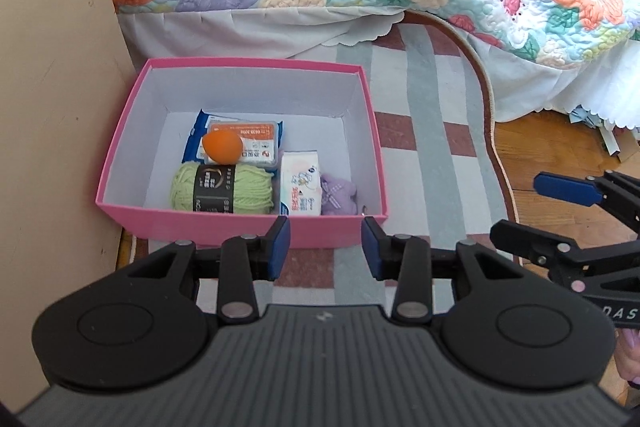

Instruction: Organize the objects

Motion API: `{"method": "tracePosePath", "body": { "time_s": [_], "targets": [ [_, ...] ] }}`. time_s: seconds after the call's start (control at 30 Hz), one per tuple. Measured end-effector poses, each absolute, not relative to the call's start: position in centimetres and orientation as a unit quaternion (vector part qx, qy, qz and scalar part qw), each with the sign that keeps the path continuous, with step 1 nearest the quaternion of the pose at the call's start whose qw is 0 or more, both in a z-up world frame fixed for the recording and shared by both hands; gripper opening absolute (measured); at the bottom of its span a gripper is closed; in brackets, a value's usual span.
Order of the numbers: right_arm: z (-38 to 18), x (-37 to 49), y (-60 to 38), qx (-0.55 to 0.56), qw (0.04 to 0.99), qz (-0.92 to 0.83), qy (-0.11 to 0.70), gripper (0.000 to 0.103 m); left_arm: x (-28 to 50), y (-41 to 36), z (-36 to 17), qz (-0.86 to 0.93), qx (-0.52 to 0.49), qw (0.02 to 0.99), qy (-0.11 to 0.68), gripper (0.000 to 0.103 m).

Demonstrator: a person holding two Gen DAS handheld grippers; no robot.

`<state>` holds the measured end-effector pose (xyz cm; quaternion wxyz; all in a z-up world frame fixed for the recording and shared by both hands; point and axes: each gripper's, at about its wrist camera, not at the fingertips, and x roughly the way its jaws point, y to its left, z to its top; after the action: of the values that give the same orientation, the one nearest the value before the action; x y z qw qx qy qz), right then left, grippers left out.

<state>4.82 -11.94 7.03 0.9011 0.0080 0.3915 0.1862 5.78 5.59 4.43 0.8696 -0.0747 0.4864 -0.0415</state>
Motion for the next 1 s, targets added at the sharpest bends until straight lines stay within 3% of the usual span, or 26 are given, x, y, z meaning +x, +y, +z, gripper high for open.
{"method": "tracePosePath", "body": {
  "time_s": [0.13,0.17,0.2,0.33,0.4,0.7,1.0],
  "targets": [
    [6.9,4.2,-12.5,0.009,0.898,0.181,0.402,0.091,4.9,5.1,4.2,-0.041,-0.074,0.868,0.489,0.042],
    [6.7,4.1,-12.5,0.009,0.896,0.180,0.406,0.094,4.8,5.0,4.2,-0.043,-0.076,0.867,0.491,0.048],
    [6.5,4.1,-12.5,0.008,0.895,0.176,0.409,0.094,4.7,4.9,4.2,-0.046,-0.079,0.866,0.492,0.057],
    [6.1,3.9,-12.6,0.009,0.892,0.158,0.423,0.094,4.2,4.6,4.0,-0.041,-0.071,0.864,0.497,0.064],
    [6.1,3.7,-12.5,0.007,0.896,0.145,0.420,0.095,4.1,4.7,3.8,-0.033,-0.069,0.862,0.502,0.074],
    [6.6,3.5,-13.5,0.015,0.901,0.079,0.427,0.096,3.8,5.3,2.7,-0.005,-0.080,0.849,0.522,0.099],
    [6.6,3.2,-14.2,0.034,0.894,0.044,0.445,0.096,3.8,5.9,1.7,0.012,-0.103,0.827,0.553,0.103]
  ]
}}
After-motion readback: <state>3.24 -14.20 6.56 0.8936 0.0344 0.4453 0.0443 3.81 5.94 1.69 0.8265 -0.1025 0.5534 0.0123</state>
